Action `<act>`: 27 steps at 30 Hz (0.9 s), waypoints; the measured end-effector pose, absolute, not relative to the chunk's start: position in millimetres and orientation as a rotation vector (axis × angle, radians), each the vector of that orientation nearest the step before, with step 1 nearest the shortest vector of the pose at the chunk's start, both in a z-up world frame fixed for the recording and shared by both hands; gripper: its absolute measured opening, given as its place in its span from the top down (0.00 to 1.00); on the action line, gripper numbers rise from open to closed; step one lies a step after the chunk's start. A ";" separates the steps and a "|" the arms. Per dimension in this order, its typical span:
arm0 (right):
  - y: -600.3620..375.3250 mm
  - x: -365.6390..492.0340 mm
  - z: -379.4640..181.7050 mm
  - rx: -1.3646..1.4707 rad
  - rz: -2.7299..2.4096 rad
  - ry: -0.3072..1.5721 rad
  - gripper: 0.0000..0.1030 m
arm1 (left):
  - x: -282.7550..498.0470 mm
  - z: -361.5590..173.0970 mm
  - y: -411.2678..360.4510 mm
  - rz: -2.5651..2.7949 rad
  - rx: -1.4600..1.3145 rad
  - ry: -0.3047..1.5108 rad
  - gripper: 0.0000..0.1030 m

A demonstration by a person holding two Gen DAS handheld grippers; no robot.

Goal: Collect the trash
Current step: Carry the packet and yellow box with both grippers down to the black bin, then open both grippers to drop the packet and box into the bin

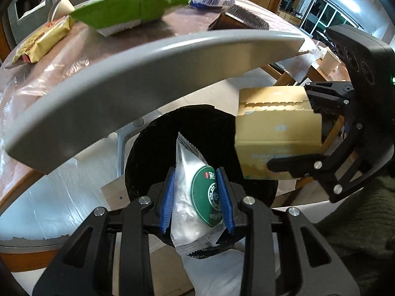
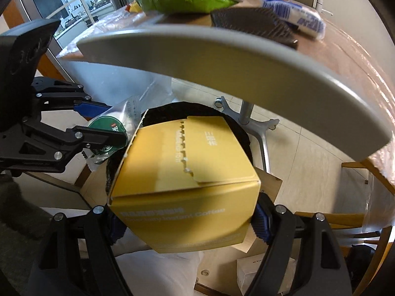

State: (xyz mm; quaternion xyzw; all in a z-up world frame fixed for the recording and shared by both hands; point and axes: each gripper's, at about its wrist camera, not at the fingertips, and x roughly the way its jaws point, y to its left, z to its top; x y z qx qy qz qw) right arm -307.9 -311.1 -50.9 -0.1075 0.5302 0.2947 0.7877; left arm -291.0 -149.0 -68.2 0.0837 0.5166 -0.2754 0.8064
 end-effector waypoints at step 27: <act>-312.2 -304.2 -45.8 -0.225 0.571 1.148 0.12 | -274.5 -72.3 -145.6 -0.526 0.132 1.094 0.26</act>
